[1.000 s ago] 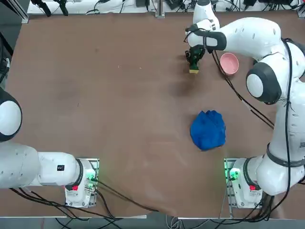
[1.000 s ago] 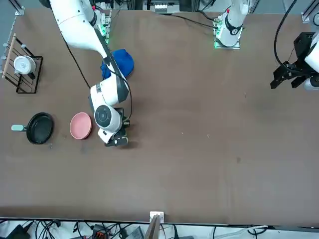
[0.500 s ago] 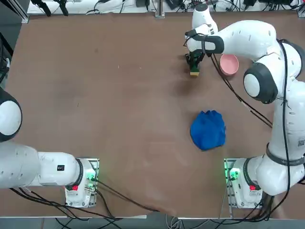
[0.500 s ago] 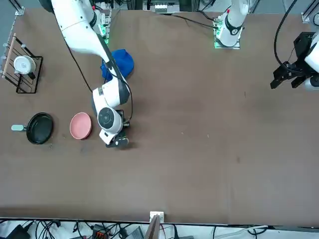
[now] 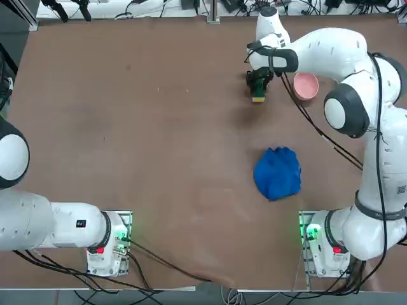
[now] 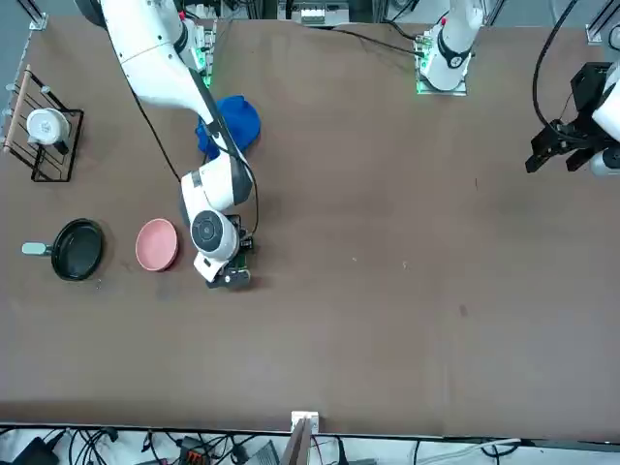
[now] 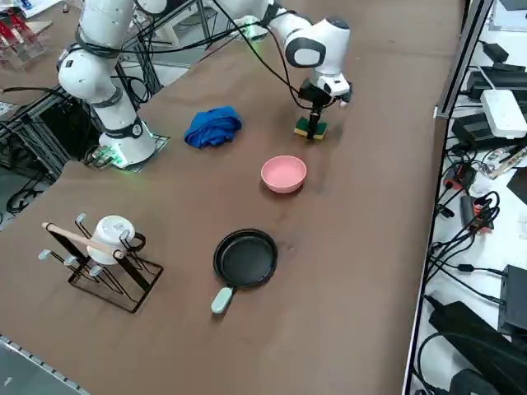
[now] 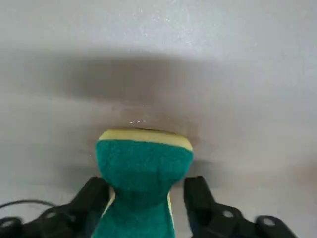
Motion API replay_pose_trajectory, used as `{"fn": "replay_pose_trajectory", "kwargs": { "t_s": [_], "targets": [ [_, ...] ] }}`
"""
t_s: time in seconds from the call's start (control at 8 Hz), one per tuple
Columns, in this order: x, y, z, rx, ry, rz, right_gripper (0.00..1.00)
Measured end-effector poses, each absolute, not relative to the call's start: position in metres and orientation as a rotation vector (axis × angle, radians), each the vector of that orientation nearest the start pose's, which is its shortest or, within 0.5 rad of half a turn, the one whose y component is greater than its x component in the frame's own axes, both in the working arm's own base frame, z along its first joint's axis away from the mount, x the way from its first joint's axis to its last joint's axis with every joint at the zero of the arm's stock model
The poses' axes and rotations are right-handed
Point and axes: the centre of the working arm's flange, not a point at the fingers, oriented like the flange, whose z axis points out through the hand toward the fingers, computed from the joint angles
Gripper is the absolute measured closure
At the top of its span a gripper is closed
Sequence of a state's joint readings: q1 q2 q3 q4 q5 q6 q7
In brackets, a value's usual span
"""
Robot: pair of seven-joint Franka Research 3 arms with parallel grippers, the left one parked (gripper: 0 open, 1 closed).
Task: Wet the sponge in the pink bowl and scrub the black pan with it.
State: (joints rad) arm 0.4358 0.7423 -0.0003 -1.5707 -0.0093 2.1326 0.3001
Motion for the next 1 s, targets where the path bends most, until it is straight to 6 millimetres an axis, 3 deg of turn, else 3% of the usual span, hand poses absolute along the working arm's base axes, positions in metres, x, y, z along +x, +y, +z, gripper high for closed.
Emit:
{"fn": "replay_pose_trajectory", "kwargs": {
  "t_s": [0.25,0.38,0.5,0.75,1.0],
  "targets": [
    [0.622,0.289,0.204,-3.190,-0.225,0.230,0.00],
    [0.626,0.287,0.228,-3.194,-0.223,0.207,0.00],
    [0.632,0.277,0.266,-3.215,-0.231,0.186,0.00],
    [0.637,0.239,0.359,-3.233,-0.223,0.132,0.00],
    [0.633,0.170,0.452,-3.224,-0.207,0.101,0.00]
  ]
}}
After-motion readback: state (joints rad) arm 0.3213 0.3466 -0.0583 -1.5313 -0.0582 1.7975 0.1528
